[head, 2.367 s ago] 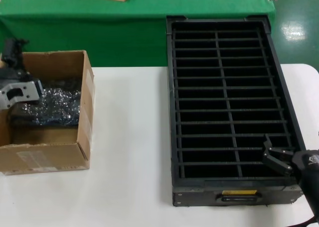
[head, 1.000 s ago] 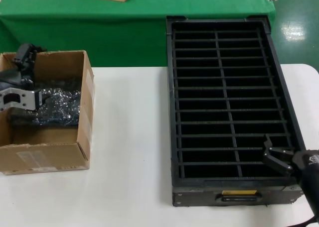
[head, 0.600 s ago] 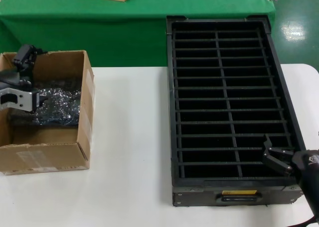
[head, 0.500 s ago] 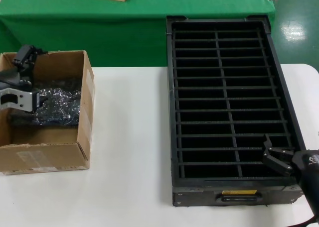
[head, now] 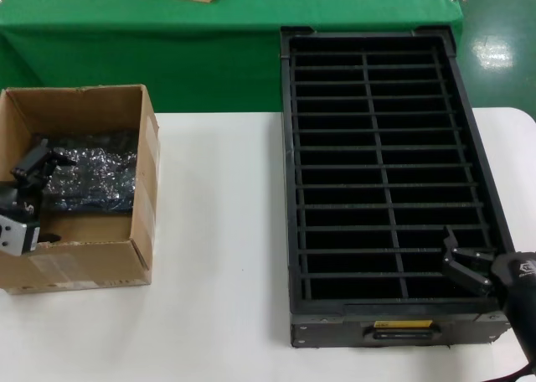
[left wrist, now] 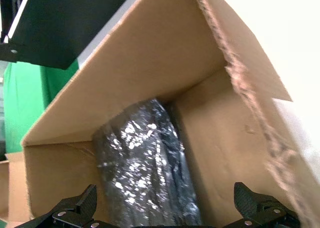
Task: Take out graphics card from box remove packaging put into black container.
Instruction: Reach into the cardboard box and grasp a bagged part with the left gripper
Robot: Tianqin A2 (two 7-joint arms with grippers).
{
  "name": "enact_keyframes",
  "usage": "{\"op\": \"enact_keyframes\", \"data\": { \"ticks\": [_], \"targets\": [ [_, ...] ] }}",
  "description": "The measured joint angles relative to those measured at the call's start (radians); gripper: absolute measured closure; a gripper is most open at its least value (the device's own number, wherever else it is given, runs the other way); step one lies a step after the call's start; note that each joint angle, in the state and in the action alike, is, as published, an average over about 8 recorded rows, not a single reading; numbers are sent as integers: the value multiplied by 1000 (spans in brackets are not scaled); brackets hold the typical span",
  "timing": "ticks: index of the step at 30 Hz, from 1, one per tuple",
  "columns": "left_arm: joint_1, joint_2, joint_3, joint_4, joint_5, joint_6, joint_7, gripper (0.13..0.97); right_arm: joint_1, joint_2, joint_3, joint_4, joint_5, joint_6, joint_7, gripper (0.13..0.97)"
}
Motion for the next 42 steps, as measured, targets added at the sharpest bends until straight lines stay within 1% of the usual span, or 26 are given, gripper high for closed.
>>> {"op": "enact_keyframes", "data": {
  "ticks": [4,7,14,18,25,35,42],
  "targets": [
    [-5,1,-5,22,-1,-13,14,132,0,0,0,0,0,0,0,129],
    [-7,4,-16,32,-8,-35,22,132,0,0,0,0,0,0,0,129],
    [-4,16,-48,44,-32,-125,30,132,0,0,0,0,0,0,0,129],
    [2,26,-55,48,-35,-174,24,132,0,0,0,0,0,0,0,129],
    [15,45,-67,53,-42,-242,13,132,0,0,0,0,0,0,0,129],
    [34,79,-119,56,-89,-343,46,132,0,0,0,0,0,0,0,129],
    [42,99,-160,57,-126,-397,86,166,0,0,0,0,0,0,0,129]
  ]
}}
